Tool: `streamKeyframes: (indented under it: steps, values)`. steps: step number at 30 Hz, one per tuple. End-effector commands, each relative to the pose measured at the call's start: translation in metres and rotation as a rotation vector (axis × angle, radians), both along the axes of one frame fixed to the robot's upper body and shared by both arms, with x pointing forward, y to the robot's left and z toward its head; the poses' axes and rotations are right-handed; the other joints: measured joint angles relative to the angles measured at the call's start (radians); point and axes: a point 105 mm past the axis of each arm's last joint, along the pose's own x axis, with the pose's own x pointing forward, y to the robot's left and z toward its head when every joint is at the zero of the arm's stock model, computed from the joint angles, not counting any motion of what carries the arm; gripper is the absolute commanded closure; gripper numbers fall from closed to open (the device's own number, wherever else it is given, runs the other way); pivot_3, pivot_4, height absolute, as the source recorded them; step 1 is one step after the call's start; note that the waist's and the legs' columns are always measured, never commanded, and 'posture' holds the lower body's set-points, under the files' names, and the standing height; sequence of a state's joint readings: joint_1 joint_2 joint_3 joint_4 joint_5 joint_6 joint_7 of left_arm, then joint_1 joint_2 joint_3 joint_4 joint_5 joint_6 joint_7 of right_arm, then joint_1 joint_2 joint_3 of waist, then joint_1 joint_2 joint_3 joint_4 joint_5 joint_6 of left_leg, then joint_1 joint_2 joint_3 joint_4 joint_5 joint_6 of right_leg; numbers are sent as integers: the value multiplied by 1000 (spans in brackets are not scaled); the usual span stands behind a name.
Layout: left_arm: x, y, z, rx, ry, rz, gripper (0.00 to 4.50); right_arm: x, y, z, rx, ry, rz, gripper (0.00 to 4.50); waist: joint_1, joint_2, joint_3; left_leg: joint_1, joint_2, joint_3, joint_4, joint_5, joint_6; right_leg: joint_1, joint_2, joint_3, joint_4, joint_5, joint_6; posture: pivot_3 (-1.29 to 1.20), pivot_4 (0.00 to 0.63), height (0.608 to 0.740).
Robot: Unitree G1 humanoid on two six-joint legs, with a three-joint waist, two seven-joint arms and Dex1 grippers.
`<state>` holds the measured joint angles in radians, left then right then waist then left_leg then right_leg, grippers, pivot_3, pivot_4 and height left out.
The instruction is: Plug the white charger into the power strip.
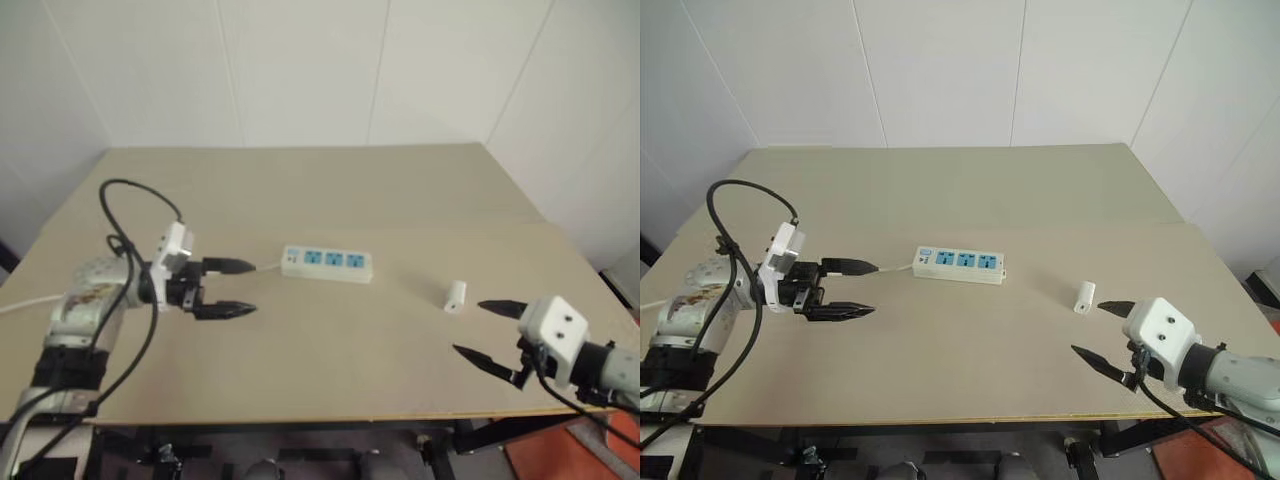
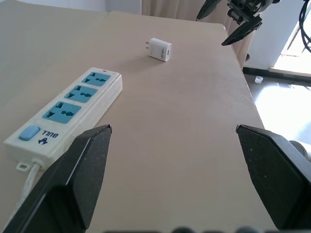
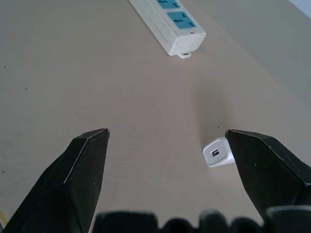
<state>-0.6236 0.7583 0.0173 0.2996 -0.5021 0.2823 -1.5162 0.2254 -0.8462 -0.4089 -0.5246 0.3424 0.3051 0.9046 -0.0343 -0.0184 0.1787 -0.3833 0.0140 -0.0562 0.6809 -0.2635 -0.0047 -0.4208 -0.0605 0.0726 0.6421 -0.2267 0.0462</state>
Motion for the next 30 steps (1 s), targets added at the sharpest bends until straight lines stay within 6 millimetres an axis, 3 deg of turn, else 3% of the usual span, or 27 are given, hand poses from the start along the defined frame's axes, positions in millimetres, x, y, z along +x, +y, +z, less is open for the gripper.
streamKeyframes:
  steps: [1,3,12,20,30]
  values:
    - [9,1,3,32,-88,26,20,-10,2,9,69,46,6,0,-1,0,0,0,0,0,0,0,0,0,0,0,0,0,0,0,150,740]
    - [16,-1,4,17,-121,73,20,-12,2,9,68,54,7,0,-2,0,0,0,0,0,0,0,0,0,0,0,0,0,0,0,150,740]
    - [4,-1,-6,53,-57,-16,20,-12,-11,9,48,61,-57,0,-5,-1,-1,0,0,0,0,0,0,0,0,0,0,0,0,0,150,740]
    - [2,3,-12,25,-57,61,20,1,-24,16,-30,-18,-73,0,-7,-1,-1,1,0,0,0,0,0,0,0,0,1,0,0,0,150,740]
    - [-9,9,-14,27,-21,81,20,4,-23,13,-74,-38,-20,0,-6,-1,-1,1,0,0,0,0,0,0,0,0,1,0,0,0,150,740]
